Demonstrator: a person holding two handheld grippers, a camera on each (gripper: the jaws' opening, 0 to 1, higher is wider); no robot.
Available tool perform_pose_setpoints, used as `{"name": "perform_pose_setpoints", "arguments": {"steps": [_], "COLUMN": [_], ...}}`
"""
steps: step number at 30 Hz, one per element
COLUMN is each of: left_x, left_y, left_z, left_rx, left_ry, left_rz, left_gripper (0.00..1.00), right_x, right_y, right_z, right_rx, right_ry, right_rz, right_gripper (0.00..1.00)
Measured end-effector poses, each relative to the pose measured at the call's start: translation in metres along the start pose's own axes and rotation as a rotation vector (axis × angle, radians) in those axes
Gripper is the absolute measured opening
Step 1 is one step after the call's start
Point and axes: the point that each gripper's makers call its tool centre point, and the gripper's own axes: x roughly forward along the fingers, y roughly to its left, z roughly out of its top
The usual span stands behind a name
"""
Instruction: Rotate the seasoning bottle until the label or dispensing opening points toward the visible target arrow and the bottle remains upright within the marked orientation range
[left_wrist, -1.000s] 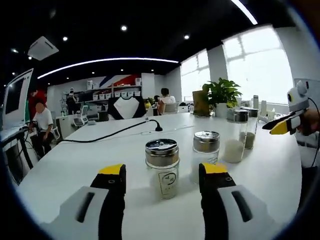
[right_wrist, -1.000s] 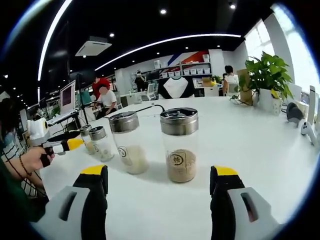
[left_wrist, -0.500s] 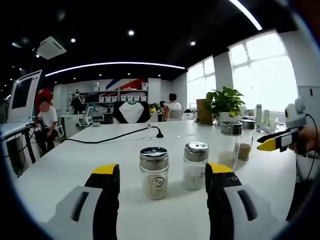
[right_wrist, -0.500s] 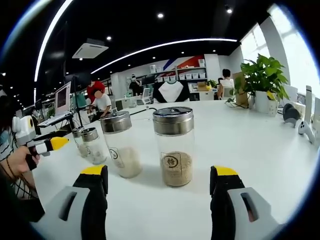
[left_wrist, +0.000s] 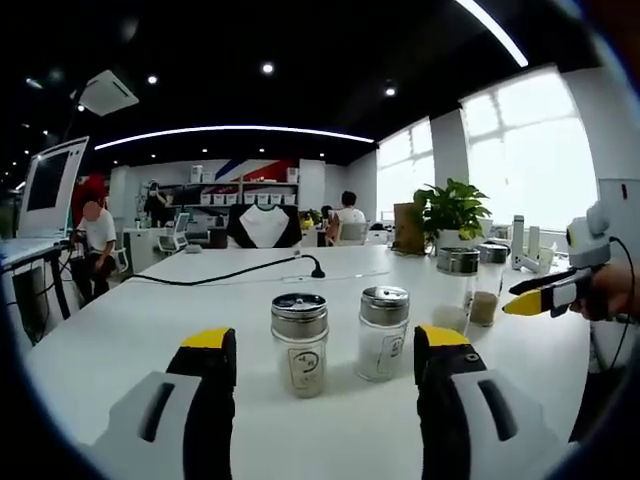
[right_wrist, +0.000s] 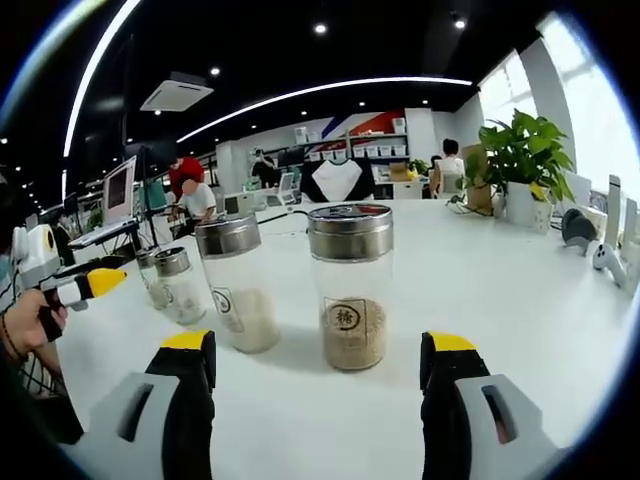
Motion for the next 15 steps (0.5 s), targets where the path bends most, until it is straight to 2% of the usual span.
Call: {"name": "perform_pose_setpoints", "arguments": {"steps": [15], "left_x": [-0.002], "left_y": [0.001], "left_z": [0.010], "left_rx": [-0.027], "left_ry": [-0.031], "left_rz": [0.012], "left_gripper": [0.78], "right_x": [0.001], "right_y": [-0.003], "right_z": [0.012], "right_rx": [-0.022], "right_ry": [-0.023], "right_rz": [-0.031], "right_gripper": [0.86]}}
